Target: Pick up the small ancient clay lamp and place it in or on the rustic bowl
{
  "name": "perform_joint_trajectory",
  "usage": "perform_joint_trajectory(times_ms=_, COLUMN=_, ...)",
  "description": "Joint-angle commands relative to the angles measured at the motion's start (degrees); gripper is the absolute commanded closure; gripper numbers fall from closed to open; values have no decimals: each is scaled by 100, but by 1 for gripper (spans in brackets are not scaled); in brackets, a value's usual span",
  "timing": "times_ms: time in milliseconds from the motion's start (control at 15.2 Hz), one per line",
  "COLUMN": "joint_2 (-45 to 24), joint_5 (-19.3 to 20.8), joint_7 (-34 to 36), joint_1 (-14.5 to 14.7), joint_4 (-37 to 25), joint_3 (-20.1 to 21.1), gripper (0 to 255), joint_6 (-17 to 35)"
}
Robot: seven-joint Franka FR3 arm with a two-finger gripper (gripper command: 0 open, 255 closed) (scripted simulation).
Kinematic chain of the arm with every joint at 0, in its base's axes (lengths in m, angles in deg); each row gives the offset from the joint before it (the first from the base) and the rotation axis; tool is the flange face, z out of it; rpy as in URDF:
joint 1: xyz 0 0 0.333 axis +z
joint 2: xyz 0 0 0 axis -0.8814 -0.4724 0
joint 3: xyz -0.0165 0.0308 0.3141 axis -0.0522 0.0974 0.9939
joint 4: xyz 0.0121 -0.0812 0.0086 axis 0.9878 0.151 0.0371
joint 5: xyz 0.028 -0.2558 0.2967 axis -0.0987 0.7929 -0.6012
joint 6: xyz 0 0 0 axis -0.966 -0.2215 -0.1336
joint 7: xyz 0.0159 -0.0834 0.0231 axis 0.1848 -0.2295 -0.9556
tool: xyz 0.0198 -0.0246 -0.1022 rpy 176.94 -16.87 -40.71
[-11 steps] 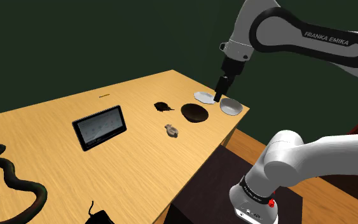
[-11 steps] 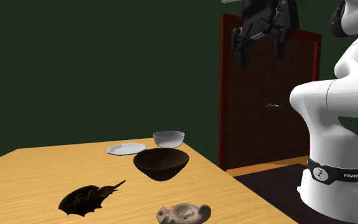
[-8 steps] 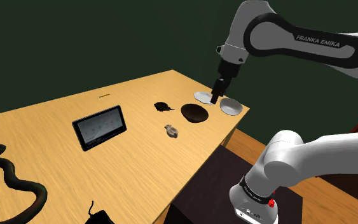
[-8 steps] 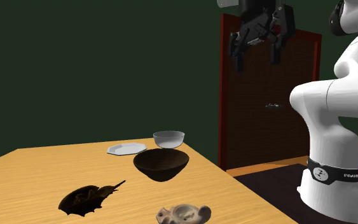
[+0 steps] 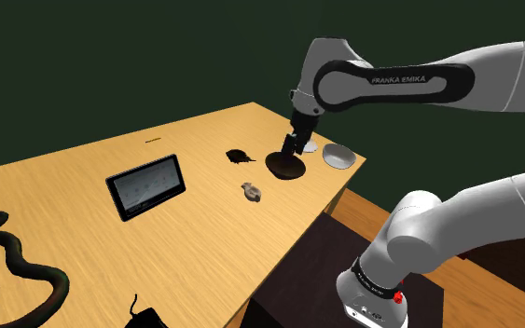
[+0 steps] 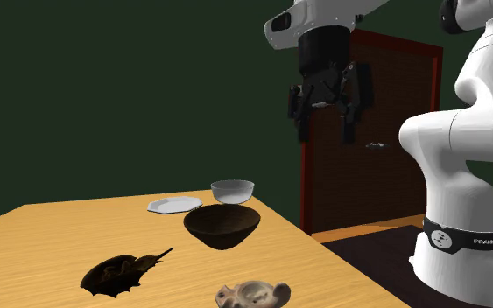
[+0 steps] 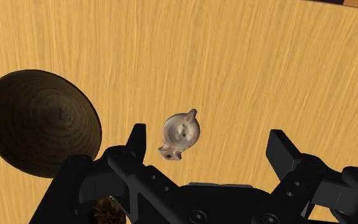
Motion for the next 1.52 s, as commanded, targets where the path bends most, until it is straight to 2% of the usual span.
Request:
perform_joint_trajectory(times_ms=0, joint_2=-393, joint_5=10, joint_7=29, joint_1=-8, joint_4=44, joint_3=8, gripper=0, joint_6=433)
perform_joint_trajectory(times_ms=462, joint_2=-1903, joint_5=45, joint_7=176, joint_1=-22, joint_4=-151, joint_3=56, gripper=0, joint_6=1692)
perform_joint_trajectory(times_ms=990, joint_2=-3770, joint_5=136, joint_7=368, joint_1=-32, joint_4=-858, joint_3=70, gripper=0, joint_6=2785)
perform_joint_trajectory(times_ms=1452, joint_2=-4181, joint_5=150, joint_7=380, joint_1=-33, joint_4=-783, joint_3=62, gripper=0, joint_6=3270)
